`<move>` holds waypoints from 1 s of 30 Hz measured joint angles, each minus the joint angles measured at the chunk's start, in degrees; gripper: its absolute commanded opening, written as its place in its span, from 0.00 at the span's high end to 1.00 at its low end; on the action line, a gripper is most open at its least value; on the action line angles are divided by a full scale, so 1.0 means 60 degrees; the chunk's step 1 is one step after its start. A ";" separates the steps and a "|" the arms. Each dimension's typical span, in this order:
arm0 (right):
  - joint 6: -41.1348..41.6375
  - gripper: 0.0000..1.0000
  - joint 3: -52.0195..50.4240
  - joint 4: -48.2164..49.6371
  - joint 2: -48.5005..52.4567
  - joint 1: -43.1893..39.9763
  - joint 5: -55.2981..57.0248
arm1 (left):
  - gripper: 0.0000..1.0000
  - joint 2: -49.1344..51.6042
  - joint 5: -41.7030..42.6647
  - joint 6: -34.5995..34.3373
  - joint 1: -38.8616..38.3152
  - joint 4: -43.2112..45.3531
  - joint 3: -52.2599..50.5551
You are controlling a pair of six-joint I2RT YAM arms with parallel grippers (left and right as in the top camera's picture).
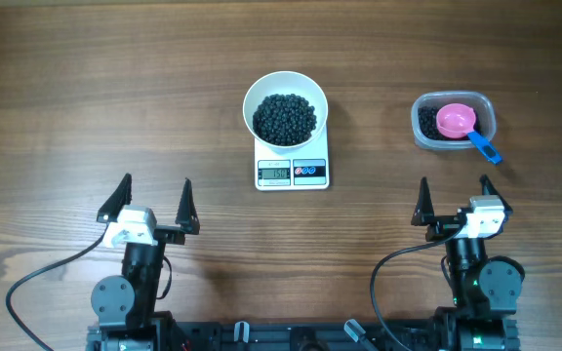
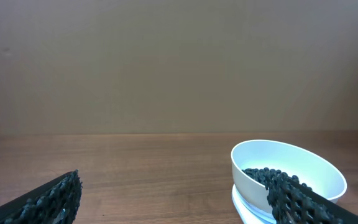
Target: Scoop item into bowl and weigh 150g on scale
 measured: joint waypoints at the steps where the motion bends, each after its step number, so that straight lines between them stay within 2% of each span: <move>1: 0.0000 0.00 0.0000 0.0000 0.0000 0.0000 0.0000 | 0.00 0.0000 0.0000 -0.0004 0.0000 0.0000 0.0000; 7: 0.0000 0.00 0.0000 0.0000 0.0000 0.0000 0.0000 | 0.00 0.0000 -0.0025 -0.0251 0.0007 0.0011 0.0000; 17: 0.0000 0.00 0.0000 0.0000 0.0000 0.0000 0.0000 | 0.00 0.0000 -0.0776 -0.1738 0.0007 -0.0127 0.0000; 30: 0.0000 0.00 0.0000 0.0000 0.0000 0.0000 0.0000 | 0.00 0.0000 -0.1009 -0.2062 0.0033 -0.1756 -0.0018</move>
